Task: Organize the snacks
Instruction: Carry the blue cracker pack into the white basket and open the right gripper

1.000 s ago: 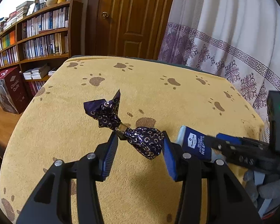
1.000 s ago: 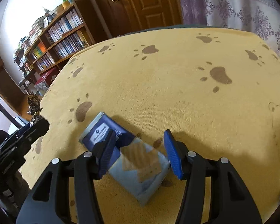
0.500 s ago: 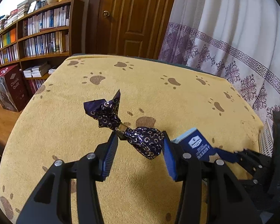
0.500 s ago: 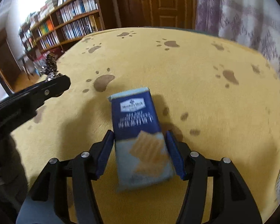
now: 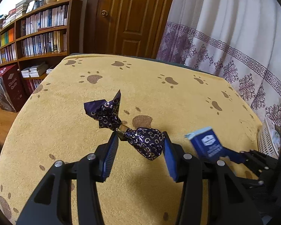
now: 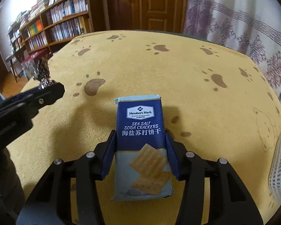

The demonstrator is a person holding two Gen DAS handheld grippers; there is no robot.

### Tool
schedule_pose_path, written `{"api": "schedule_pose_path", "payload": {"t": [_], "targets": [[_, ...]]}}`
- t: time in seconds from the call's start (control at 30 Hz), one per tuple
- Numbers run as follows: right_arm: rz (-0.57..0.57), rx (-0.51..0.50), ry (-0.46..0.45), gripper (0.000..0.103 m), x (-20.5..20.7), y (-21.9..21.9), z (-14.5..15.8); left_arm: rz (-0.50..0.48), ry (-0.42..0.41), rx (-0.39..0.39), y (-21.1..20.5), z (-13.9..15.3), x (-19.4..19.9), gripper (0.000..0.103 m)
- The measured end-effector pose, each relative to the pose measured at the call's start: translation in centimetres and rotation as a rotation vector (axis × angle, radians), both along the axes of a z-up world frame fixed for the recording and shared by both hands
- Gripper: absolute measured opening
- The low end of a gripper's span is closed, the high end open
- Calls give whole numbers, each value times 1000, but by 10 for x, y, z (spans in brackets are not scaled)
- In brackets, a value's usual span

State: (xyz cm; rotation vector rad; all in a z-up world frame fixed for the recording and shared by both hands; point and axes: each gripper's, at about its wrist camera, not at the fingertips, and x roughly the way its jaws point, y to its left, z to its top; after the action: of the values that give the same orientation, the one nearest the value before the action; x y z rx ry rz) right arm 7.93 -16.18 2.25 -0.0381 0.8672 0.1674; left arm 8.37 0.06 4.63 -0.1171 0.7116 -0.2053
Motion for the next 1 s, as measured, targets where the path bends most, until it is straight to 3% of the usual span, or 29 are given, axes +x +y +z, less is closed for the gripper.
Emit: {"api": "schedule_pose_path", "payload": {"t": [0.3, 0.83, 1.0], "targets": [[-126, 64, -76, 51, -38, -47, 32, -63, 1, 19, -20, -5, -8, 47], [-425, 78, -199, 51, -98, -176, 89, -105, -13, 31, -34, -3, -17, 47], [-530, 132, -208, 51, -112, -221, 96, -114, -8, 40, -37, -5, -19, 48]]}}
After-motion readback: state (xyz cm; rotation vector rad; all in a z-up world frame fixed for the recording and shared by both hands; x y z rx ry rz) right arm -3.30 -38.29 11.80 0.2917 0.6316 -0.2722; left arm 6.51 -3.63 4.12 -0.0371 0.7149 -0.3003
